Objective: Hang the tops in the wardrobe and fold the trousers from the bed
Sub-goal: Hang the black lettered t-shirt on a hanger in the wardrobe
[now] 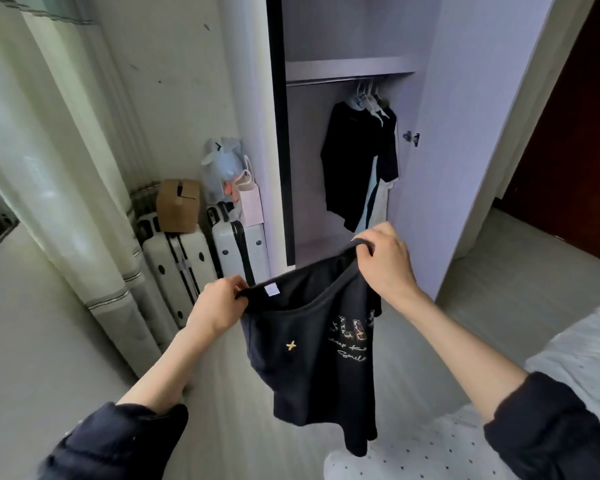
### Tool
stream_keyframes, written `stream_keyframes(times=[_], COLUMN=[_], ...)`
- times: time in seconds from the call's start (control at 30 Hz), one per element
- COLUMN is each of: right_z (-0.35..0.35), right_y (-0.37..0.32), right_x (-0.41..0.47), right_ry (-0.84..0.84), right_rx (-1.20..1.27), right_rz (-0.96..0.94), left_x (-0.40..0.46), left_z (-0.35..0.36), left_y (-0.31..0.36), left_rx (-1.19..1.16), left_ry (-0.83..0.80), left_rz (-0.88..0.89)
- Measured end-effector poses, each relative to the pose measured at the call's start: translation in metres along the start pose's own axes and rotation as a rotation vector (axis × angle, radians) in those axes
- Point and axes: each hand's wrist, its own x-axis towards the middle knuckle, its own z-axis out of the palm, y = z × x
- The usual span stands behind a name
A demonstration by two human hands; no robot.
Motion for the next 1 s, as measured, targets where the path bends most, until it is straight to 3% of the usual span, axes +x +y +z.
stream_keyframes(times=[0.13,0.3,0.47,0.53,0.7,1.0], right_z=[0.019,0.058,0.097,0.105,0.096,0.077], right_y=[0.038,0.115,0.175,0.188,0.210,0.282], right_x=[0.045,0.100,0.146,0.159,0.204,0.323], right_ry=[-0.148,-0.474,-0.586,-0.521,-0.176,-0.193], right_rx=[-0.005,-0.177,-0.393,-0.422,-0.661,-0.688], right_rz=[0.012,0.174,0.284,0.319,0.403,0.456], left_x=[0.068,0.153,0.247,0.279,0.335,0.421], left_z=[0.019,0.057,0.104,0.119,0.158,0.219], left_y=[0.021,0.046,0.063,0.071,0.093,0.143], left_rx=[-0.278,-0.250,-0.252,-0.230,-0.173,-0.183], left_ry=[-0.057,-0.146,-0.252,-0.277,-0.344,-0.312], left_rz=[-0.001,0.166,0.283,0.310,0.329,0.210])
